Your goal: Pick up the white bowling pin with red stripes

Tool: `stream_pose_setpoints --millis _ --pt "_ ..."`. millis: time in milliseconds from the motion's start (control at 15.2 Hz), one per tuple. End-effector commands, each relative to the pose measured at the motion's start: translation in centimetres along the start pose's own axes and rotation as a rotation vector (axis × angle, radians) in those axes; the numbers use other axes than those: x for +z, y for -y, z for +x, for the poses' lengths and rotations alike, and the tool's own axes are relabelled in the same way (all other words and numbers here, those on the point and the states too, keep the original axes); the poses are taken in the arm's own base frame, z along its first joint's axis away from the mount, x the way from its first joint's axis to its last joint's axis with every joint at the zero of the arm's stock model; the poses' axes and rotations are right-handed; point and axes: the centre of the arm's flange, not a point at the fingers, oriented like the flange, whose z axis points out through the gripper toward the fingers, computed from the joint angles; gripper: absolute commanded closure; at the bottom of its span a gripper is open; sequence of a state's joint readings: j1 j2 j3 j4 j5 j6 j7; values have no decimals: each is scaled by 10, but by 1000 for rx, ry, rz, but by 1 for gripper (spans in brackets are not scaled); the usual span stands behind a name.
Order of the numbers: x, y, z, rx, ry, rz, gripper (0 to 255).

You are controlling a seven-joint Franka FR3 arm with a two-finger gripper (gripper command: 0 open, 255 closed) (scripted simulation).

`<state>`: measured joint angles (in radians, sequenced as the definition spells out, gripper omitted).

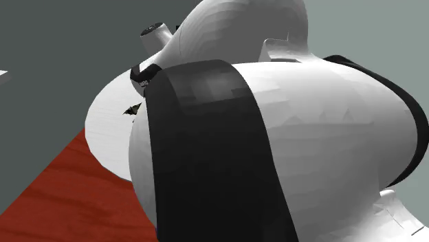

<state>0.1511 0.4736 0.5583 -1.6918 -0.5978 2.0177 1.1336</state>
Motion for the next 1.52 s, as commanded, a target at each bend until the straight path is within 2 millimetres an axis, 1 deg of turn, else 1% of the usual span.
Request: stream_pose_setpoints --millis 0,396,462,594,660,1254,1452 --pt "8 11 3 9 -2 -10 0" --pt "38 17 -4 9 -2 -10 0" --pt "46 18 -6 9 -2 -10 0" --pt "46 18 -6 9 -2 -10 0" --pt "46 18 -6 9 -2 -10 255" --pt "46 18 -6 9 -2 -10 255" --pt "31 15 -2 9 -2 -10 255"
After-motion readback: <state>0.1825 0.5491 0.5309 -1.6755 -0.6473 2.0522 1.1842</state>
